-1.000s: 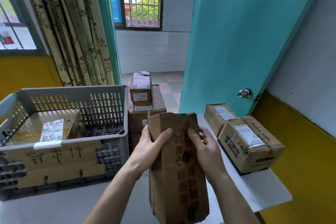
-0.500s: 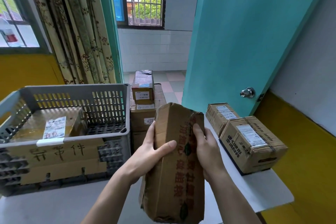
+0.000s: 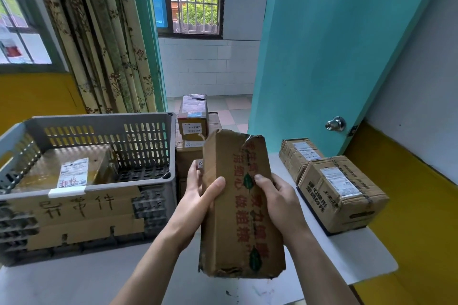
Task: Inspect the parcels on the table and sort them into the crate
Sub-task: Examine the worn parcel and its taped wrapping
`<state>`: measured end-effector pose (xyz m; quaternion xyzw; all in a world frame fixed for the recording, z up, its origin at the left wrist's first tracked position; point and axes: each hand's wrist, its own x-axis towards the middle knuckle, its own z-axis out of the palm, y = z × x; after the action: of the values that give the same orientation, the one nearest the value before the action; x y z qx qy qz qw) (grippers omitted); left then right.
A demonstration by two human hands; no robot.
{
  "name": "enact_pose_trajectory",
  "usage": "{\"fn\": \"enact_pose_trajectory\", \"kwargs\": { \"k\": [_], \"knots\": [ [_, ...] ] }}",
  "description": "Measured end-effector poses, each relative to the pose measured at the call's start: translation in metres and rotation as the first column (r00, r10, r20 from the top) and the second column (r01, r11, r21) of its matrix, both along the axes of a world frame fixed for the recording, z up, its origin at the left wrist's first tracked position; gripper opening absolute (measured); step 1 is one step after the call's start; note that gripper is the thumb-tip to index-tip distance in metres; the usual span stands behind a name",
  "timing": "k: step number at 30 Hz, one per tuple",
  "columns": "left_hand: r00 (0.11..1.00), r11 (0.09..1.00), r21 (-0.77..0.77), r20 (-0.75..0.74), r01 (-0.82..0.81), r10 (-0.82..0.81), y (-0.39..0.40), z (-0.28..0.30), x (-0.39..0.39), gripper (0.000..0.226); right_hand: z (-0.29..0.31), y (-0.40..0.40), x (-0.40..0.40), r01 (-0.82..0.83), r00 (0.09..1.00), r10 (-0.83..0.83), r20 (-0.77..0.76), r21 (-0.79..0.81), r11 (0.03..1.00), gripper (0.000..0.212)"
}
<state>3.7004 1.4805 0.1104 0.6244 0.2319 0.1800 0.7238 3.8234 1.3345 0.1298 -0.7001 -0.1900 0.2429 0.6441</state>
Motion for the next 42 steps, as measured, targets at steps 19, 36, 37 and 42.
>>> {"fn": "enact_pose_trajectory", "kwargs": {
  "k": [19,36,37,42],
  "knots": [
    [0.99,0.979,-0.181,0.087,-0.095,0.112,0.004,-0.007,0.0,0.093,-0.019,-0.006,-0.001,-0.267,0.925,0.292,-0.245,0.128,0.955,0.073],
    [0.984,0.984,-0.064,-0.056,0.166,-0.17,0.001,-0.003,-0.018,0.126,-0.026,-0.006,0.005,-0.238,0.916,0.288,-0.28,0.2,0.95,0.06],
    [0.983,0.983,-0.06,-0.053,0.174,-0.177,0.0,-0.003,-0.019,0.127,-0.026,-0.005,0.006,-0.235,0.92,0.282,-0.272,0.191,0.953,0.06],
    [0.997,0.995,-0.074,0.031,0.067,-0.065,0.002,-0.015,-0.015,0.114,-0.031,0.001,0.003,-0.229,0.935,0.264,-0.235,0.166,0.959,0.066]
  ]
}}
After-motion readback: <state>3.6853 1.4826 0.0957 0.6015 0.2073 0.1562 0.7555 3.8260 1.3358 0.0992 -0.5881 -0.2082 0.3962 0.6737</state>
